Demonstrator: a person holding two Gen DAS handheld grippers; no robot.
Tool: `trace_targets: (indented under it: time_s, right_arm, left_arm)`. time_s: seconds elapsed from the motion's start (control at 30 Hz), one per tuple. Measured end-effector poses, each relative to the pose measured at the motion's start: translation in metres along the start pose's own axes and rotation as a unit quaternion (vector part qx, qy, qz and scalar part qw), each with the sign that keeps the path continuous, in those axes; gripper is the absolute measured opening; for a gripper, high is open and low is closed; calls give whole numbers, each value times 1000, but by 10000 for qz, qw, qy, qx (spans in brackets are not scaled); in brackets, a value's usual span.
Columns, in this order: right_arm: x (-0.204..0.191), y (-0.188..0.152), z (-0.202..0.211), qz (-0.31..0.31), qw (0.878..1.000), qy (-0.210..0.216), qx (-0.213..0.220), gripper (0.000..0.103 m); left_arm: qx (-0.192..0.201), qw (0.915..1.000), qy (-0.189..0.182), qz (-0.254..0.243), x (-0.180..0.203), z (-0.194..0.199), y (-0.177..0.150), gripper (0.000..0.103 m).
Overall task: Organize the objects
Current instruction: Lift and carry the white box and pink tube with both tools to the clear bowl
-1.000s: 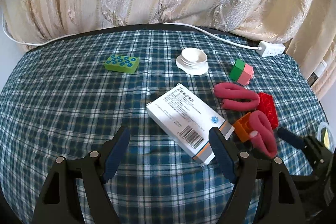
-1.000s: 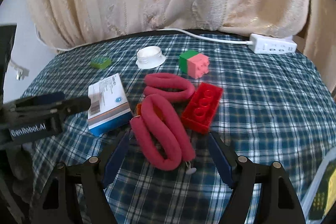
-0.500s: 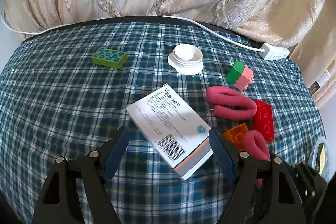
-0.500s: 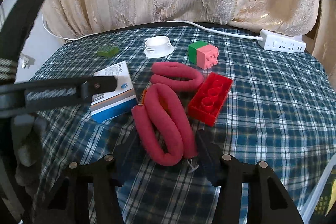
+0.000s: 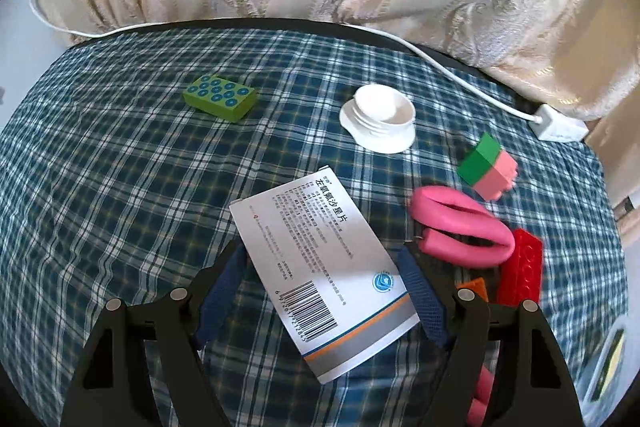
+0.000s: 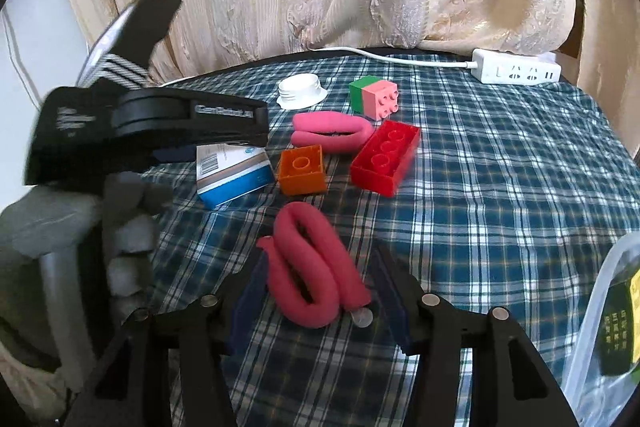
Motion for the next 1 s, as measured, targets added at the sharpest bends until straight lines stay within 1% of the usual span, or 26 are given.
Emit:
trace_targets:
  time_s: [0.07,0.2,0.3,0.43,0.5,0.57,0.63,0.7,0.9,1.0]
  right_arm:
    - [1,-1,0,-60,10000,76,-17,57]
    - [2,-2,3,-99,9998,159,20,57]
    - [0,-3,3,-87,9998,196,8,57]
    - [-1,-3,2,-71,9998,173,2,57]
    - [-1,-3,2,-88,9998,171,-18,60]
    - [0,-2,3,-117,9998,174,-19,70]
    - [1,0,5,-138,9998,161,9,74]
    - [1,3,7,-130,9998,158,30,76]
    - [-2,9,9,4,9999,104,53,77]
    - [-4,11,7,98,9999,86,32,77]
  left_arm:
    - [-4,10000,34,9,0,-2,0,80]
    - [-6,9999,97,39,-2,-4,0,83]
    - [-70,9999,74,105,-4,-7,0,85]
    - [-59,9999,75,37,-4,-7,0,86]
    - [-53,10000,35,-23,-5,-6,0,86]
    - [-46,9999,-10,-105,-7,-5,-1,85]
    - [-37,9997,-45,-248,-10,-2,-2,79]
    - [-10,9992,-74,-403,-11,2,-3,76]
    - [85,9981,-191,-573,-22,12,-9,69]
    - [182,9973,-227,-670,-24,19,-10,68]
Point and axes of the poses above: each gripper's, at about its wrist camera, not at the fingertips, and z roughly against the way its jaws point, x to its right, y to its top, the point moved 8 cm from there along -z, roughly the way its jaws point, and after that the axes turned 3 degrees about -z, right-handed, at the moved point
